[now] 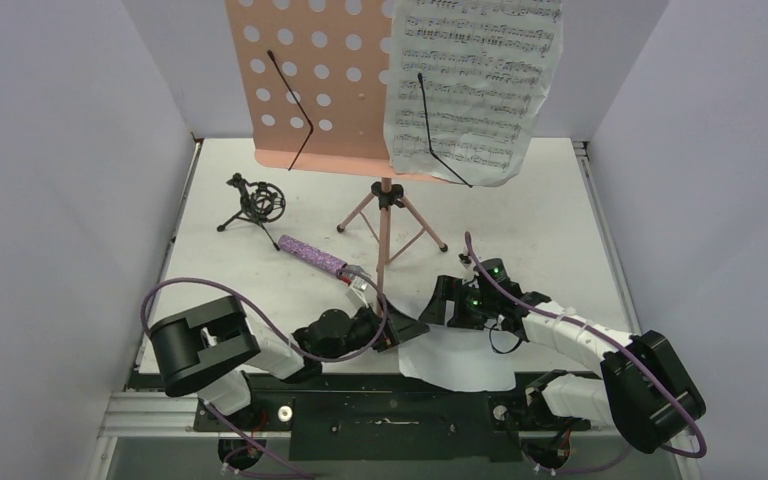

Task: Set up the instrument practice props

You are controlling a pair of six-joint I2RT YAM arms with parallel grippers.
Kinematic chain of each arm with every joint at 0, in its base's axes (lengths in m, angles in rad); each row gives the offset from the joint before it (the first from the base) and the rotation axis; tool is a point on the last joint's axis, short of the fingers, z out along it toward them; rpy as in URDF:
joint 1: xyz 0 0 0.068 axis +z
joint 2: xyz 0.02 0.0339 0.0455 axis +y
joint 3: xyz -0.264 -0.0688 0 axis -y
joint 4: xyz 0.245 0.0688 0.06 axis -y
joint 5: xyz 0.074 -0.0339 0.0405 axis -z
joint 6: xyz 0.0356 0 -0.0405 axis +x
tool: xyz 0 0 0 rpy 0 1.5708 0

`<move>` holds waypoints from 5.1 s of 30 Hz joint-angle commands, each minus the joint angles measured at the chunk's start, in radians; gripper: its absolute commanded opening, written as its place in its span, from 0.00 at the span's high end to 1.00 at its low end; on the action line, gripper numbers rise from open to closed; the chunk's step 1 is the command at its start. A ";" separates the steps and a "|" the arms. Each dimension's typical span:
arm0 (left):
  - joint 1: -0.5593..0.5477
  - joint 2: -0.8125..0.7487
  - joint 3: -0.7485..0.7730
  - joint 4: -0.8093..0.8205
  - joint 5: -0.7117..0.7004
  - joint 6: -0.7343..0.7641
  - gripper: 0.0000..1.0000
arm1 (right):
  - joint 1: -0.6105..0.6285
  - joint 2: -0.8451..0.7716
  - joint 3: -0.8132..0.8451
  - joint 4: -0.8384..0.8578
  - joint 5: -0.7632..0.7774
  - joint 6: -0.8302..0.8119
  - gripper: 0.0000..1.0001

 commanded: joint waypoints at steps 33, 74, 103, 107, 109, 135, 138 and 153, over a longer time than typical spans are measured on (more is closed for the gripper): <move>-0.019 -0.205 0.076 -0.217 -0.129 0.348 1.00 | -0.038 -0.179 0.150 -0.150 0.095 -0.075 0.10; -0.315 -0.777 0.113 -0.845 -0.443 1.614 1.00 | -0.152 -0.472 -0.170 0.209 -0.266 0.494 0.10; -0.586 -0.548 0.143 -0.677 -0.869 1.966 1.00 | -0.159 -0.260 -0.024 0.209 -0.265 0.444 0.10; -0.611 -0.533 0.151 -0.639 -0.897 2.019 1.00 | -0.158 -0.205 -0.024 0.194 -0.272 0.412 0.10; -0.628 -0.522 0.163 -0.637 -0.906 2.045 1.00 | -0.158 -0.173 -0.021 0.216 -0.283 0.411 0.10; -0.667 -0.474 0.180 -0.497 -0.878 2.043 0.17 | -0.155 -0.068 0.062 0.251 -0.308 0.303 0.95; -0.666 -0.531 0.169 -0.492 -0.834 1.971 0.05 | -0.156 -0.078 0.092 0.204 -0.301 0.220 0.95; -0.367 -0.860 0.083 -0.478 -0.186 1.326 0.04 | -0.157 -0.214 0.144 0.101 -0.318 -0.119 0.95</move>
